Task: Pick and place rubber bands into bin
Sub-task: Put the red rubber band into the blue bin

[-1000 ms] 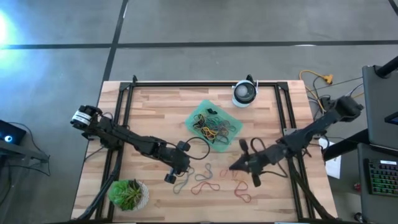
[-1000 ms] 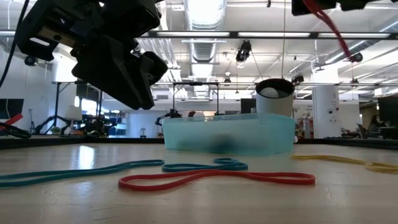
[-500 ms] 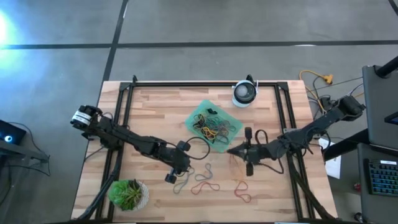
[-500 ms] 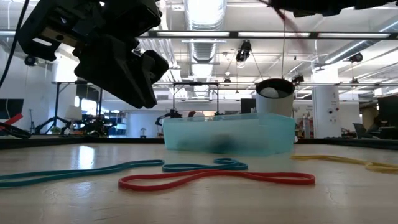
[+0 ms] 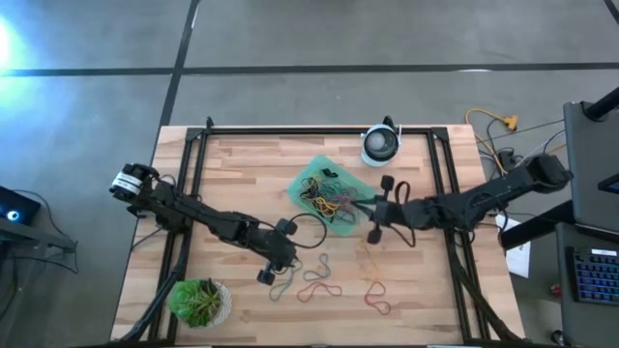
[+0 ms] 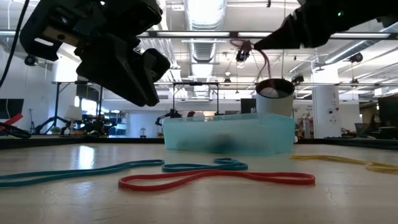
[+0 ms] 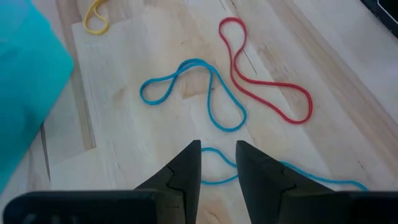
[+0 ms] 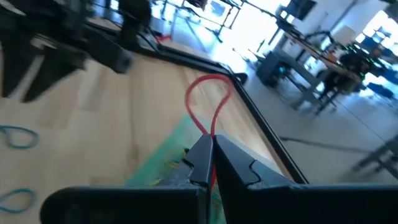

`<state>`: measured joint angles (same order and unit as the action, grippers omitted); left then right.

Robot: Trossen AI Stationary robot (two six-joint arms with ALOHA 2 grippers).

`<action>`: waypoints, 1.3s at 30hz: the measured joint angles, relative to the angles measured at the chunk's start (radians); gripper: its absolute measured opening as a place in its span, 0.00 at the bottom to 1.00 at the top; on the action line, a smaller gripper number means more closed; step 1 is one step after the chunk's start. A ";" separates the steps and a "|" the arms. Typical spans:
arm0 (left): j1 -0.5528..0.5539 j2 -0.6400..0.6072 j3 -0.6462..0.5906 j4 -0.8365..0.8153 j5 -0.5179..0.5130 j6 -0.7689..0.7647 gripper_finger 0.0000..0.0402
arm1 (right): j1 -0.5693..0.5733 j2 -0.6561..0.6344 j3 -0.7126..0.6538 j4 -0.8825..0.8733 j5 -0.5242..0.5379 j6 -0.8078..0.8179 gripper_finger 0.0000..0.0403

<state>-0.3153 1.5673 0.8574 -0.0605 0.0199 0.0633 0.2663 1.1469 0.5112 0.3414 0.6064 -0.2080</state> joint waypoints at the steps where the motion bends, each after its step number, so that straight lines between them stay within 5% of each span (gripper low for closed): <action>1: 0.000 0.000 0.000 0.000 0.000 0.003 0.21 | -0.014 0.000 -0.005 0.002 0.000 0.005 0.02; 14: 0.002 0.000 0.000 0.001 -0.002 0.004 0.21 | -0.137 0.000 -0.035 0.000 -0.023 0.067 0.02; 22: 0.002 0.000 0.000 0.001 -0.030 0.005 0.21 | -0.244 0.013 -0.036 -0.002 -0.239 0.131 0.02; 39: 0.002 0.000 0.000 0.001 -0.032 0.022 0.21 | -0.400 0.261 0.027 0.005 -0.324 0.166 0.02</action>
<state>-0.3138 1.5673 0.8574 -0.0597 -0.0124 0.0849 -0.1341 1.4083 0.5378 0.3463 0.2825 -0.0423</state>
